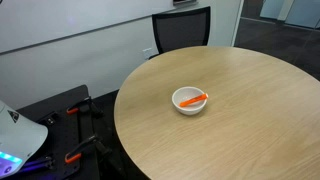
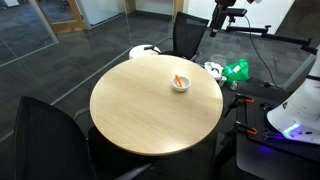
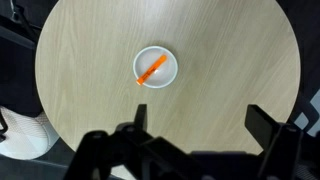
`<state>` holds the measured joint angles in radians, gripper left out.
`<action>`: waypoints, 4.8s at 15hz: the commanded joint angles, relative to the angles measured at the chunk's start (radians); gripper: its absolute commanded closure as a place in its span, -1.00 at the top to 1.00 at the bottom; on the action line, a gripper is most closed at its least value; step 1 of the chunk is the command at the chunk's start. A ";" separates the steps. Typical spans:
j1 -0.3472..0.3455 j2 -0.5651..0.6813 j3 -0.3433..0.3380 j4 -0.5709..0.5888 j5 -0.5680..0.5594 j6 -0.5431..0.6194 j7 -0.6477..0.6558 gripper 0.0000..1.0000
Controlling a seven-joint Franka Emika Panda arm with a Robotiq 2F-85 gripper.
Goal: Put the orange sharpie on the table and move the bowl slightly to the left
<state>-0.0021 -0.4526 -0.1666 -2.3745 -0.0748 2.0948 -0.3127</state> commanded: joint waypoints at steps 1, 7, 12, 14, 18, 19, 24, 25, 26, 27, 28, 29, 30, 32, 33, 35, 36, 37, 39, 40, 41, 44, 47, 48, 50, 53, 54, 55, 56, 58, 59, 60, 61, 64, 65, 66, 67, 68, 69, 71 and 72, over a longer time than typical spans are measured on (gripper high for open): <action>-0.012 0.001 0.011 0.002 0.006 -0.003 -0.005 1.00; -0.015 0.003 0.013 -0.002 0.008 0.013 0.012 1.00; -0.055 0.029 0.034 -0.041 -0.004 0.157 0.179 1.00; -0.075 0.050 0.045 -0.067 -0.009 0.228 0.257 1.00; -0.113 0.120 0.060 -0.109 -0.001 0.362 0.383 1.00; -0.117 0.143 0.058 -0.114 0.011 0.394 0.403 1.00; -0.122 0.314 0.038 -0.108 0.114 0.605 0.450 1.00; -0.123 0.347 0.038 -0.104 0.130 0.641 0.463 1.00; -0.125 0.385 0.041 -0.099 0.143 0.680 0.476 1.00; -0.126 0.418 0.042 -0.092 0.151 0.703 0.490 1.00; -0.127 0.455 0.044 -0.085 0.150 0.720 0.509 1.00; -0.127 0.487 0.044 -0.079 0.142 0.730 0.536 1.00; -0.123 0.513 0.043 -0.073 0.140 0.738 0.556 1.00; -0.115 0.576 0.039 -0.056 0.147 0.755 0.585 1.00; -0.111 0.609 0.037 -0.045 0.151 0.765 0.598 1.00; -0.104 0.670 0.034 -0.021 0.159 0.782 0.619 1.00; -0.101 0.699 0.035 -0.008 0.167 0.791 0.620 1.00; -0.103 0.728 0.046 0.003 0.188 0.796 0.604 1.00; -0.100 0.689 0.027 -0.029 0.163 0.770 0.588 1.00; -0.100 0.696 0.027 -0.027 0.163 0.770 0.587 1.00; -0.100 0.695 0.026 -0.027 0.163 0.770 0.587 1.00; -0.100 0.690 0.025 -0.027 0.162 0.770 0.587 1.00; -0.095 0.709 0.018 -0.021 0.156 0.772 0.602 1.00; -0.087 0.722 0.010 -0.019 0.149 0.782 0.618 1.00; -0.078 0.747 0.004 -0.018 0.145 0.810 0.624 1.00; -0.058 0.783 -0.006 -0.025 0.149 0.882 0.628 1.00; -0.048 0.797 -0.015 -0.025 0.149 0.909 0.629 1.00; -0.043 0.813 -0.017 -0.023 0.157 0.938 0.625 1.00; -0.036 0.827 -0.022 -0.021 0.162 0.961 0.624 1.00; -0.025 0.856 -0.028 -0.016 0.175 0.999 0.619 1.00; -0.023 0.869 -0.029 -0.012 0.184 1.012 0.616 0.96; -0.021 0.880 -0.029 -0.009 0.193 1.021 0.613 0.87; -0.023 0.891 -0.026 -0.003 0.202 1.026 0.610 0.79; -0.023 0.922 -0.017 0.018 0.224 1.030 0.606 0.53; -0.022 0.932 -0.016 0.027 0.229 1.029 0.606 0.36; -0.022 0.942 -0.015 0.037 0.234 1.028 0.607 0.45; -0.026 0.954 -0.009 0.049 0.240 1.028 0.606 0.46; -0.025 0.963 -0.009 0.061 0.243 1.021 0.606 0.44; -0.026 0.976 -0.007 0.073 0.247 1.022 0.607 0.47; -0.028 0.997 -0.004 0.096 0.250 1.014 0.606 0.49; -0.028 1.007 -0.003 0.106 0.251 1.012 0.605 0.49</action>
<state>-0.0381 0.5169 -0.1718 -2.3105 0.1473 3.1012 0.2835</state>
